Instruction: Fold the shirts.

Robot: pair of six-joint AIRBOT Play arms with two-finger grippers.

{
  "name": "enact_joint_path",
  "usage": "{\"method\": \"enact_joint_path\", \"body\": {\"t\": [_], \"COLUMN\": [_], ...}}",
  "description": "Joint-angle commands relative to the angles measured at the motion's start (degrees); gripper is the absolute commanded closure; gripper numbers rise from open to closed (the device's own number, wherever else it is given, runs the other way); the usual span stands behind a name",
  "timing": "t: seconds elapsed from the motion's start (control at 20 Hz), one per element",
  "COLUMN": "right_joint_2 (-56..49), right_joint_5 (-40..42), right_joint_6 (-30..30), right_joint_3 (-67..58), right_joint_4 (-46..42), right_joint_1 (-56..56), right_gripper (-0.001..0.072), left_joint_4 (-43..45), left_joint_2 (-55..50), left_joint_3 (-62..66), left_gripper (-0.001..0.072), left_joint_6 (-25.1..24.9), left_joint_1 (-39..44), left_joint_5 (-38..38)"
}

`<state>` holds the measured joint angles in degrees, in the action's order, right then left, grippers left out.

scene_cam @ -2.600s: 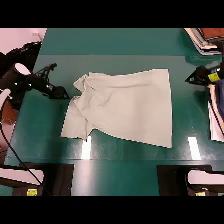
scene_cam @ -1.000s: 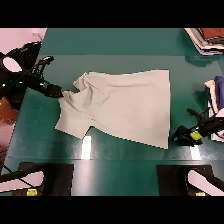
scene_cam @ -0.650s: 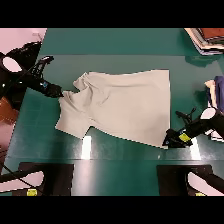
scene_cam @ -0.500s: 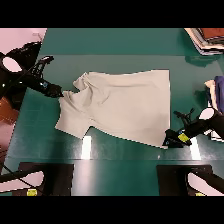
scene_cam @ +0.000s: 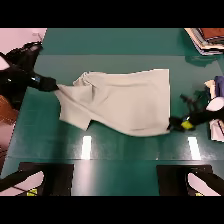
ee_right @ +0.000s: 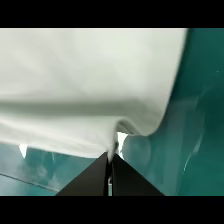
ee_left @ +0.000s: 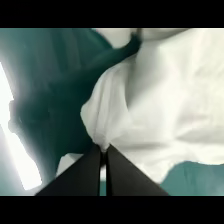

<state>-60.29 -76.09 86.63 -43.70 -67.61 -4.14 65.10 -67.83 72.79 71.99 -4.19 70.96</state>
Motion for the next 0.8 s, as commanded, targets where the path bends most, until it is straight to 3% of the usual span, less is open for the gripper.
{"method": "enact_joint_path", "body": {"t": [0.0, 0.3, 0.5, 0.75], "right_joint_2": [5.4, 7.3, 7.3, 11.4], "right_joint_5": [4.2, 14.7, 14.0, 12.7], "right_joint_6": [-0.8, -4.2, -4.2, -4.2], "right_joint_3": [-16.0, -50.0, -67.6, -74.4], "right_joint_4": [0.0, -1.7, -9.1, -16.2], "right_joint_1": [0.0, 0.0, 0.0, 0.0], "right_gripper": [0.0697, 0.0697, 0.0697, 0.0698], "left_joint_4": [0.0, -1.3, -1.3, -3.3], "left_joint_2": [10.4, 23.4, 25.2, 25.2], "left_joint_3": [5.1, 25.4, 40.4, 52.2], "left_gripper": [0.0679, 0.0679, 0.068, 0.068], "left_joint_6": [3.4, 5.8, 6.3, 10.4], "left_joint_1": [0.0, 0.0, 0.0, 0.0], "left_joint_5": [-2.0, -12.3, -16.4, -18.7]}}
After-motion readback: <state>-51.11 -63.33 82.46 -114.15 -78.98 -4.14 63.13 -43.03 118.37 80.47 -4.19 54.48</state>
